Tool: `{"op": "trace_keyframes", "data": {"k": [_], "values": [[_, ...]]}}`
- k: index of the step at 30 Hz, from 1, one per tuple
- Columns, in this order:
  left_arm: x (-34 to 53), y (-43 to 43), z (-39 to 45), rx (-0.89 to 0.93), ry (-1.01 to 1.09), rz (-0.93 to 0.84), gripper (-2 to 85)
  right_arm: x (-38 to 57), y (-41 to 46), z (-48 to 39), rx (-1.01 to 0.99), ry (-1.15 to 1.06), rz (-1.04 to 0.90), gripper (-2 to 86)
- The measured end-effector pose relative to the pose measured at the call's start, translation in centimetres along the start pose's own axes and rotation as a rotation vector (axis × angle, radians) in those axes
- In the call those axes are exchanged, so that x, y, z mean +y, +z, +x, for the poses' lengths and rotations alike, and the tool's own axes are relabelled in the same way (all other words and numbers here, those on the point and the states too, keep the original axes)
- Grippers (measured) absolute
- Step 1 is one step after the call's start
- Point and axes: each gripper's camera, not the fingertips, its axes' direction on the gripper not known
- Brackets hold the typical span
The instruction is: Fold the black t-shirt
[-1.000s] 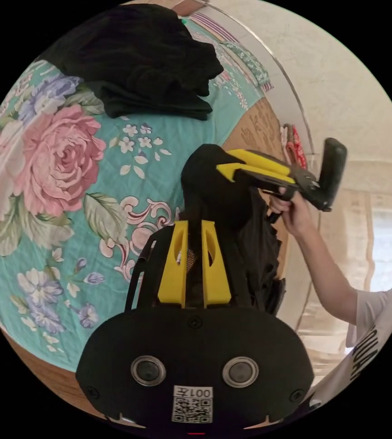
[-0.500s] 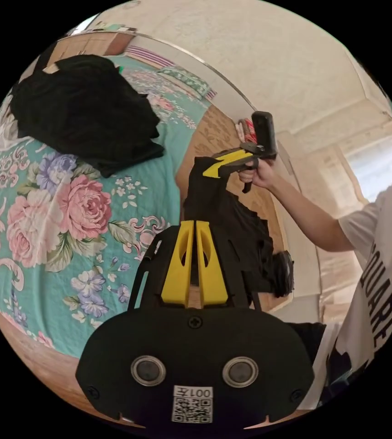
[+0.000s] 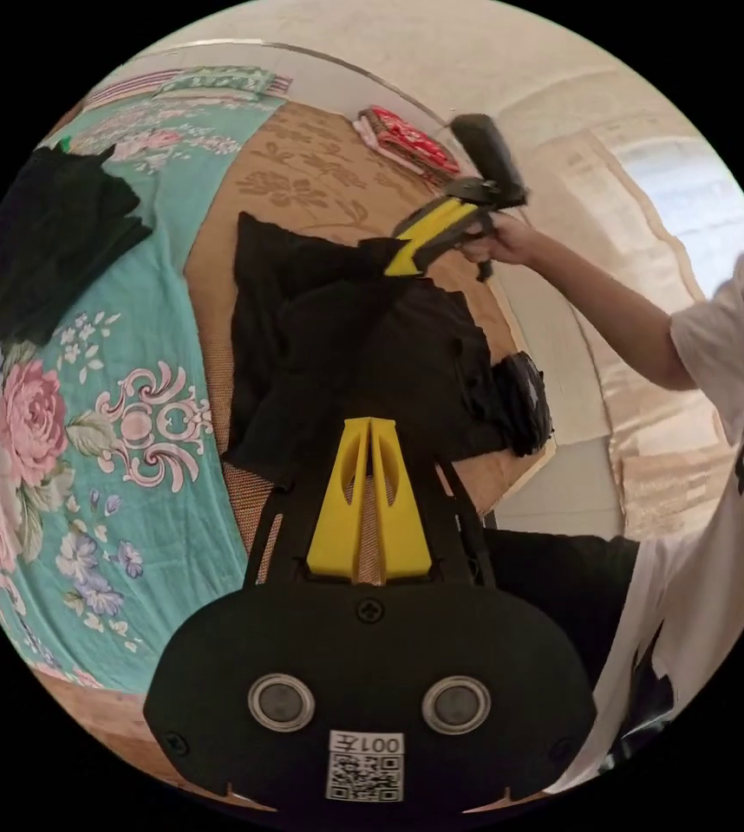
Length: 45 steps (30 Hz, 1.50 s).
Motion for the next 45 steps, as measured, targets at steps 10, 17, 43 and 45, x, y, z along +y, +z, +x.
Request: {"op": "trace_keyframes", "data": {"k": [10, 17, 43, 45], "values": [[-5.6, -1.7, -12.6, 0.359, -0.089, -0.013, 10.5, 0.3, -5.5, 1.6, 0.06, -0.022, 0.427, 1.0], [-7.1, -2.7, -17.8, 0.591, -0.105, 0.114, 12.5, 0.1, -8.7, 4.4, -0.381, -0.277, 0.566, 0.7], [-5.4, -5.8, -18.1, 0.356, -0.346, 0.484, -0.7, -14.5, -4.9, 5.8, 0.027, -0.172, 0.167, 1.1], [-5.7, -4.9, -17.3, 0.306, -0.371, 0.453, -0.4, -15.2, -4.3, 5.6, 0.086, -0.155, 0.126, 1.2]]}}
